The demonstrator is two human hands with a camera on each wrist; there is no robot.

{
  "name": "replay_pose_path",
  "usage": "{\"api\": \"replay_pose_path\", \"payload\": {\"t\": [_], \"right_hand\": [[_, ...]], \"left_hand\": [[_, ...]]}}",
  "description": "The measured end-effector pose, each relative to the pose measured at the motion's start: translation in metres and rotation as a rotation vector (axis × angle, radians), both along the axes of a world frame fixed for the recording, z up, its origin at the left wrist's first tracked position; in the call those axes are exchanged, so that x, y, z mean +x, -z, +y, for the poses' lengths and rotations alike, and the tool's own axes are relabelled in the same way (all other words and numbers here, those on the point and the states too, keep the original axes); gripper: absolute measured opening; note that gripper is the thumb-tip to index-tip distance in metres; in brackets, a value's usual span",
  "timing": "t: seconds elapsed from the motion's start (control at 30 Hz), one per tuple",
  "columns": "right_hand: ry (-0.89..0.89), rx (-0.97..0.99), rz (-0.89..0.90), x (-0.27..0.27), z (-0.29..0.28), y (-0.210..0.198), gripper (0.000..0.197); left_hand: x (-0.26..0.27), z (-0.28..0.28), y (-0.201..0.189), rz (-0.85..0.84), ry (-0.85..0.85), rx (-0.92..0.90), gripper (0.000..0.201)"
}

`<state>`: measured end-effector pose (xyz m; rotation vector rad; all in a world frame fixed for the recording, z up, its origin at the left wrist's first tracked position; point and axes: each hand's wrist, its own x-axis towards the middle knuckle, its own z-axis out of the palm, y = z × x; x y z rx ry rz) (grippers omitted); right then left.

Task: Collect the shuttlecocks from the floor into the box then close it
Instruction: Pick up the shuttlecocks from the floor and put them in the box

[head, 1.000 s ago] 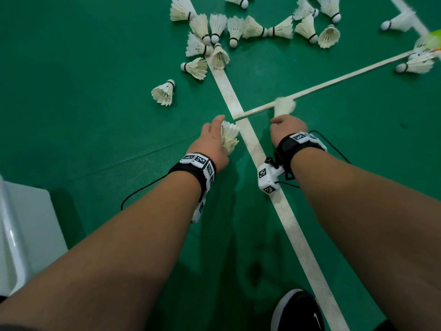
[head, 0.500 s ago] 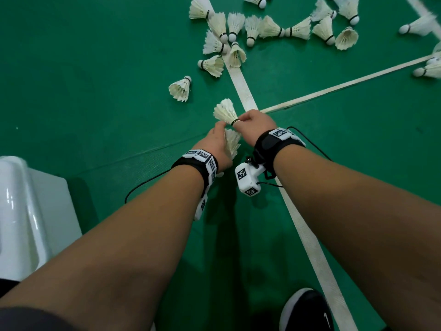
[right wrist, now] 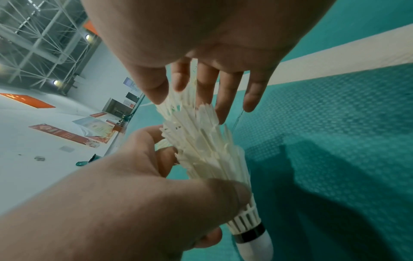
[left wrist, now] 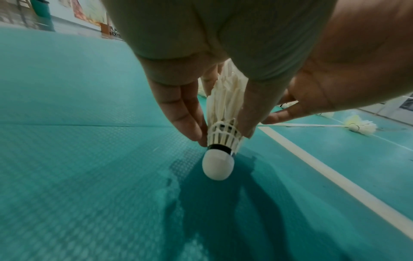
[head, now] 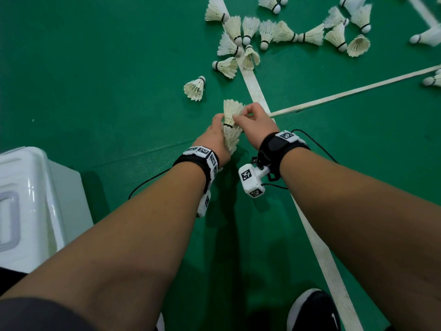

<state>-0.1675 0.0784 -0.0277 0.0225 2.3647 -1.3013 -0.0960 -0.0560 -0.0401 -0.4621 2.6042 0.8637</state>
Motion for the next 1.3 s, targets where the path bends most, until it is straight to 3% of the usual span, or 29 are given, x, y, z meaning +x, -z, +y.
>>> {"api": "replay_pose_path", "payload": {"t": [0.1,0.13,0.23,0.4,0.57,0.73,0.8,0.9,0.97,1.1,1.3], "right_hand": [[0.016,-0.093,-0.003,-0.003,-0.001,0.001,0.061],[0.008,-0.093,0.001,-0.003,-0.002,0.000,0.059],[-0.093,0.029,0.035,-0.004,-0.008,0.002,0.017],[-0.092,0.153,0.050,-0.005,-0.014,0.011,0.022],[-0.034,0.301,0.167,-0.012,-0.008,0.018,0.020],[0.059,0.400,0.217,-0.023,0.002,0.017,0.012],[0.080,0.428,0.215,-0.028,0.009,0.021,0.027],[-0.014,0.487,0.119,-0.036,0.022,0.028,0.075],[-0.081,0.492,0.029,-0.043,0.027,0.031,0.089],[-0.062,0.456,0.007,-0.046,0.028,0.036,0.077],[-0.096,0.560,0.151,-0.039,0.018,0.045,0.032]], "left_hand": [[0.003,-0.004,-0.002,0.008,0.025,0.020,0.095],[0.004,-0.005,-0.003,0.004,0.040,0.026,0.093],[0.004,-0.006,-0.005,-0.002,0.062,0.035,0.090],[0.005,-0.011,0.003,-0.016,0.080,-0.004,0.084],[0.007,-0.018,0.008,-0.083,0.051,0.012,0.100],[0.007,-0.026,0.013,-0.094,0.031,0.005,0.100],[0.007,-0.026,0.014,-0.105,0.027,0.004,0.099],[0.008,-0.026,0.017,-0.116,0.035,-0.001,0.100],[0.009,-0.025,0.019,-0.125,0.042,-0.001,0.100],[0.009,-0.024,0.020,-0.135,0.045,0.002,0.100],[0.010,-0.024,0.024,-0.142,0.047,-0.009,0.102]]}}
